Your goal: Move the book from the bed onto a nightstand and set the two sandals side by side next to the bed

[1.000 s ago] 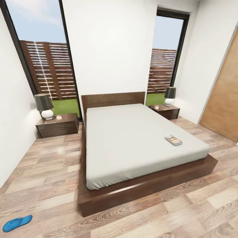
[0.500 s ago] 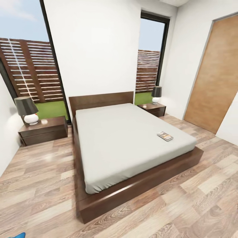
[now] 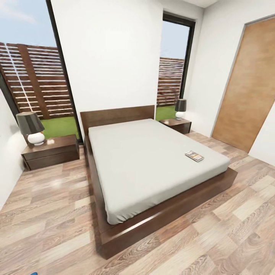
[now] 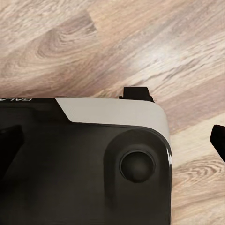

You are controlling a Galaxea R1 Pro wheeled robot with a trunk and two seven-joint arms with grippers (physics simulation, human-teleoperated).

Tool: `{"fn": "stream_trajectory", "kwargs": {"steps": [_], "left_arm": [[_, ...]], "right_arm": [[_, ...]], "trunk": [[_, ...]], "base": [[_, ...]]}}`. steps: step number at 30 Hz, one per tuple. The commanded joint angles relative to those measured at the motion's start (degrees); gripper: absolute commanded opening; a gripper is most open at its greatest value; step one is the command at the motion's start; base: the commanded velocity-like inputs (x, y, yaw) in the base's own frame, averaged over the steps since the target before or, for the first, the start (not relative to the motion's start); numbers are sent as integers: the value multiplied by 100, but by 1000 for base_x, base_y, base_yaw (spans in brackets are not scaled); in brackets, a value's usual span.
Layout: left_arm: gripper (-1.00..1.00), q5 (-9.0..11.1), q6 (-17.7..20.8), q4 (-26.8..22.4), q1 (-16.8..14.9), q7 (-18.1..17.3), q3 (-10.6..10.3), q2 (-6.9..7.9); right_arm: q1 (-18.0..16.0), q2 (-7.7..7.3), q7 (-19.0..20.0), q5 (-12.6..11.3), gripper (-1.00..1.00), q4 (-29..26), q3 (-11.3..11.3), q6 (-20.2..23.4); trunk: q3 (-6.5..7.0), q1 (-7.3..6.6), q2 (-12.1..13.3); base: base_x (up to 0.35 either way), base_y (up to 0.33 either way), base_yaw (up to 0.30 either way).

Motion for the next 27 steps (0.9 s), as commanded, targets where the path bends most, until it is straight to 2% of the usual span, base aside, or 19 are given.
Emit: {"fn": "stream_trajectory", "kwargs": {"steps": [1, 11, 14, 18, 19, 20, 21, 23, 24, 26, 27], "left_arm": [[100, 2, -15, 1, -2, -2, 14, 0], [100, -22, -196, -98, -2, 8, 1, 31], [100, -51, -154, -437, -23, 51, -6, 21], [100, -62, 100, -987, -67, 73, -11, 8], [100, -64, 532, -1345, -180, 112, -15, 9], [100, -65, 769, -1515, -245, 136, -16, 11], [100, -69, 1289, -1852, -388, 193, -18, 24], [100, -72, 1828, -2188, -560, 254, -21, 37], [100, -78, 2613, -2684, -890, 328, -25, 55], [100, -81, 3089, -2988, -1152, 354, -27, 70], [100, -81, 3089, -2988, -1152, 354, -27, 70]], "right_arm": [[-3, 0, 2, -9, 100, 4, -3, -17], [-3, 0, 7, -7, 100, -8, 0, -15], [-3, 0, 5, -6, 100, -228, -1, -6], [-3, 17, -8, 11, 100, -468, 8, 170], [-6, 43, -50, 19, 100, -739, 13, 418], [-9, 54, -70, 22, 100, -884, 15, 561], [-18, 71, -106, 27, 100, -1210, 18, 912], [-35, 84, -136, 32, 100, -1582, 20, 1329], [-108, 96, -166, 39, 100, -2181, 23, 1991], [-200, 103, -180, 48, 100, -2579, 26, 2414], [-200, 103, -180, 48, 100, -2579, 26, 2414]], "trunk": [[-13, 0, -3], [-96, 0, -3], [-123, 0, -3], [-159, 0, -3], [-168, 0, -3], [-177, 0, -3], [-186, 0, -3], [-204, 0, -3], [-213, 0, -3], [-231, 0, -3], [-240, 0, -3]], "base": [[0, 71, -6], [0, 23, -2], [0, 1, 0], [0, 0, 0], [0, 0, 0], [0, 0, 0], [0, 0, 0], [0, 0, 0], [0, 0, 0], [0, 0, 0], [0, 0, 0]]}}
